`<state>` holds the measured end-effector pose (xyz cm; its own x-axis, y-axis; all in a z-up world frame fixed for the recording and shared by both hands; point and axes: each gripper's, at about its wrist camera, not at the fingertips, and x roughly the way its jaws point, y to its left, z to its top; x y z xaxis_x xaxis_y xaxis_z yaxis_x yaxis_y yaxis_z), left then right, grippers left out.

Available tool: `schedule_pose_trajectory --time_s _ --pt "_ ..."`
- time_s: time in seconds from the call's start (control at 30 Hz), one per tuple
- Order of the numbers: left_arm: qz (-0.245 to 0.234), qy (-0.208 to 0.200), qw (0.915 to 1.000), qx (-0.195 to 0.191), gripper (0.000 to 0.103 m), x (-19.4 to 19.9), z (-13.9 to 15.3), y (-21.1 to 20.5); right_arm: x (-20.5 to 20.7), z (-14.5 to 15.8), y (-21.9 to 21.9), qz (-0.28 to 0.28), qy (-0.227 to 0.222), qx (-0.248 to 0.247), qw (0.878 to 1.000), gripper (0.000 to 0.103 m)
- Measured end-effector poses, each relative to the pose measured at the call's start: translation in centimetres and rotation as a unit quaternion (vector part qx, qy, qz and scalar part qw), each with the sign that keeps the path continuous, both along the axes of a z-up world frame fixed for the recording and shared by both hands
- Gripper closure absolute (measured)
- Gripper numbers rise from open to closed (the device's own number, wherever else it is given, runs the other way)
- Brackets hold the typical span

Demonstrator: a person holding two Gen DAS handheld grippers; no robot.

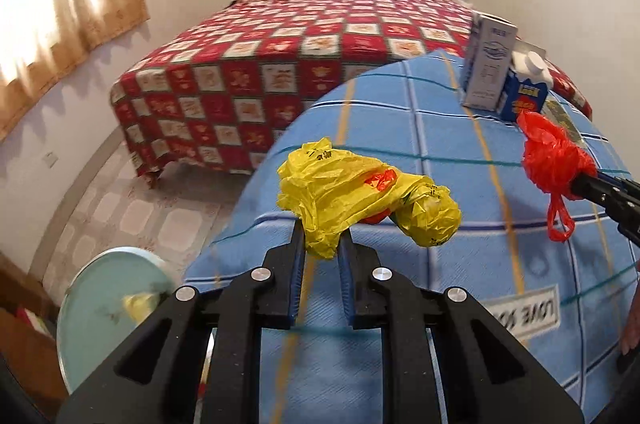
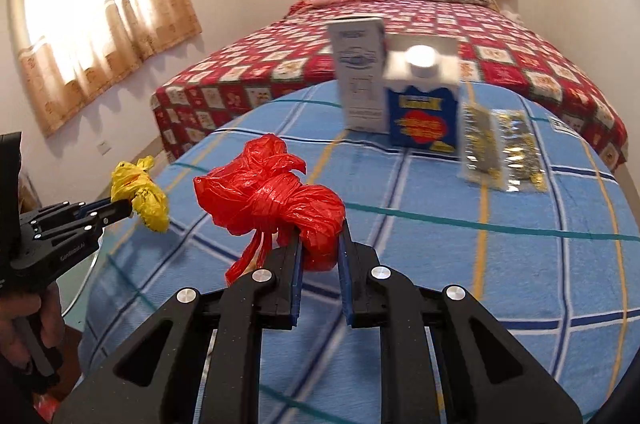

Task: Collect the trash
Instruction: 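Carry the yellow bag and red bag over the blue bin with both tools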

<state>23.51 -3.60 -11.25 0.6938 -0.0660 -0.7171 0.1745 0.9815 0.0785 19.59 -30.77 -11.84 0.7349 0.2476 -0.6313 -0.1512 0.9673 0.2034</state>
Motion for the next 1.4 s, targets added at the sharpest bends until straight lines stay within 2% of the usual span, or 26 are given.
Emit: schedule_pose_trajectory --time_s 0.43,1.4 --pt "0.044 -0.01 0.999 0.0 0.087 -3.9 0.8 6.5 -0.9 -0.1 7.2 0.063 -0.002 -0.004 0.998 0.087" --pt "0.104 -0.01 0.9943 0.025 0.087 -7.8 0.4 13.2 -1.7 0.0 15.9 0.149 -0.005 -0.03 0.988 0.087"
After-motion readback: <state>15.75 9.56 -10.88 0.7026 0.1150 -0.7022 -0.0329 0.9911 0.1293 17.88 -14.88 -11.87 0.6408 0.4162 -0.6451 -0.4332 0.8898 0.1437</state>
